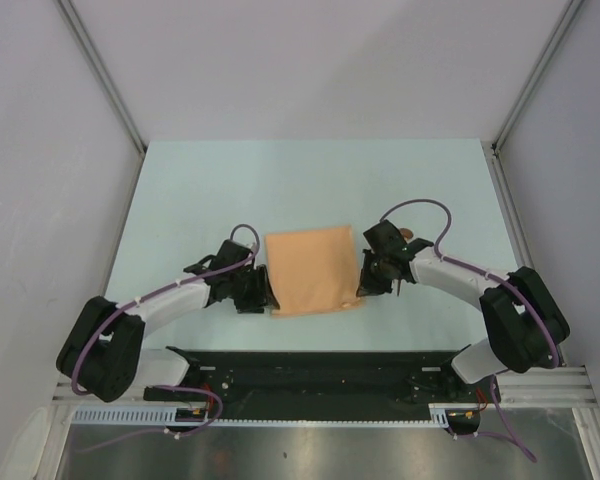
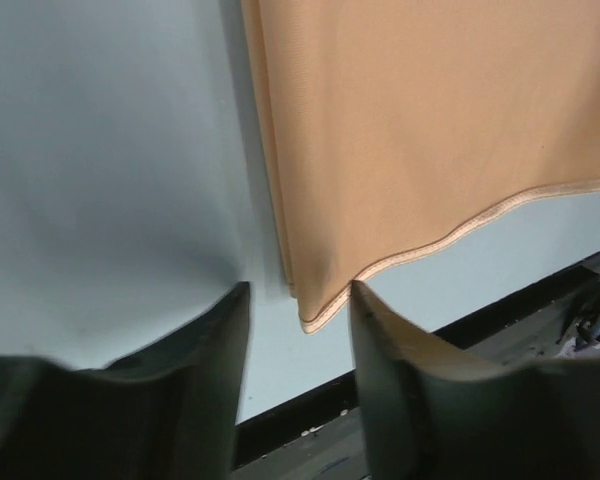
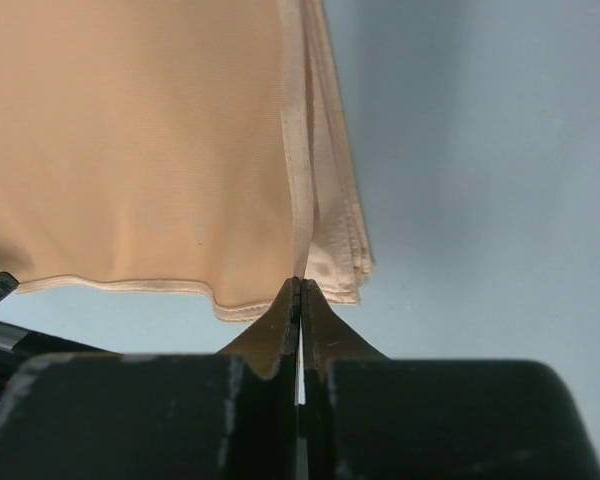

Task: Fold the napkin into a case and place the utensils inside
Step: Pick up the top corner of the square-folded napkin from the center of the board, then fold the top corner of the square-folded napkin at the center of the board.

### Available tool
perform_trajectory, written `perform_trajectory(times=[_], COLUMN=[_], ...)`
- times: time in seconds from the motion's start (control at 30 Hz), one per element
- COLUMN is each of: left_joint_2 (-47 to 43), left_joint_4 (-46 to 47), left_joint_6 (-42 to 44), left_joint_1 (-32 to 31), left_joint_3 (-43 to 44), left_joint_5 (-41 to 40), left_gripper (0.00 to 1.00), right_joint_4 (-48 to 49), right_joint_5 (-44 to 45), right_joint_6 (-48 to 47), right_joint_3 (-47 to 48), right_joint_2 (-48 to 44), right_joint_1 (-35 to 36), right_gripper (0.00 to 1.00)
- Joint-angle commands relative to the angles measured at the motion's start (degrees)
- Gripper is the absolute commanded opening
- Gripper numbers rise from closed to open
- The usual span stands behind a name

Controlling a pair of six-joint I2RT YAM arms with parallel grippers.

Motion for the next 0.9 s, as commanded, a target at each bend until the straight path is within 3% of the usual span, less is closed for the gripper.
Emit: perform_trajectory(times=[0.0,0.07,0.17,0.33,0.43,0.87], left_joint_2=[-5.57,-6.99,-8.31,-0.34,1.79,-2.95], left_joint_4=[-5.56,-7.59,-6.91,-2.51,0.92,0.83], left_joint_6=[0.51,0.68,0.51,2.0,0.51,0.33], left_joint_1=[-0.18,0.34,1.83,2.28,2.19,2.28], left_joint_3=[4.14,6.17,9.77,13.21,11.9,5.92], left_joint_5=[-5.69,-8.67,-11.41,-5.53,-3.42,-9.04], left_gripper=[0.57,0.63,0.63,0.43,0.37,0.26], right_joint_4=[6.33,10.8,15.46,19.08,20.48,23.93], right_joint_5=[-3.28,-5.92,-7.68,-13.04,-16.38,-25.26], right_joint_6=[-1.53,-1.7,-2.49,-4.34,-3.38,-2.14], right_joint_3=[3.62,6.24,10.64,25.93,32.79,42.99], right_joint_2=[0.43,2.54,9.47,24.5,31.01,41.74], right_joint_1=[0.02,0.02,-0.07,-0.34,-1.12,-1.22], right_gripper=[0.0,0.0,0.0,0.0,0.0,0.0])
